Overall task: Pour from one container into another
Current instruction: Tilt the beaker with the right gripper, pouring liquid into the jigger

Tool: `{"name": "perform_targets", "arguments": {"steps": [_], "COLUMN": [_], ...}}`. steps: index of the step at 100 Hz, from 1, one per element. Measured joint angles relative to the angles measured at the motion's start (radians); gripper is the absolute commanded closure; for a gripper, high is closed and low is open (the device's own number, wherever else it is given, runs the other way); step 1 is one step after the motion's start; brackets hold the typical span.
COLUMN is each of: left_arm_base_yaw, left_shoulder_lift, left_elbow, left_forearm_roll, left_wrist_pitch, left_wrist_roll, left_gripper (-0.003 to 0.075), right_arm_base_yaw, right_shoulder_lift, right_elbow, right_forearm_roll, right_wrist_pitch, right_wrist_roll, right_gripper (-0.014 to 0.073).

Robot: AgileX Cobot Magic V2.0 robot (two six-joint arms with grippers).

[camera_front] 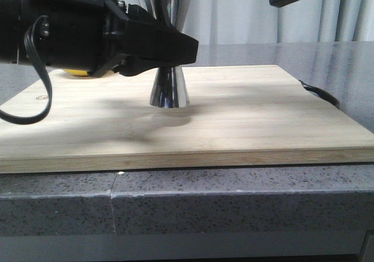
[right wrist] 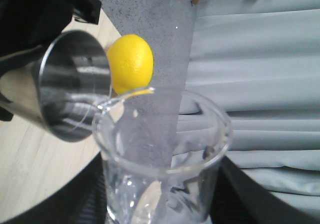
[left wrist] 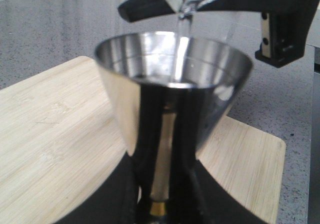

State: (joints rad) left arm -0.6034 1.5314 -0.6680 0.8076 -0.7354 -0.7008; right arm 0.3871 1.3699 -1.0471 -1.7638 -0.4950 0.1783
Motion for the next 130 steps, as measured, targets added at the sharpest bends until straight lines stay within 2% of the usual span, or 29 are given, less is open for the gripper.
{"name": "perform_targets", "arguments": {"steps": [130], "left_arm_base_yaw": [0.000], "left_shoulder_lift": [0.000], "left_elbow": [0.000], "left_forearm_roll": [0.000], "left_wrist_pitch": [0.004], "left_wrist_roll": [0.000], "left_gripper": [0.0739], "right_arm_base_yaw": [0.000], "right_shoulder_lift": [0.000], "right_elbow": [0.000], "right_forearm_roll": [-0.034], "right_wrist_pitch": [0.010], "right_wrist_roll": [-0.040], "right_gripper": [0.0316]}}
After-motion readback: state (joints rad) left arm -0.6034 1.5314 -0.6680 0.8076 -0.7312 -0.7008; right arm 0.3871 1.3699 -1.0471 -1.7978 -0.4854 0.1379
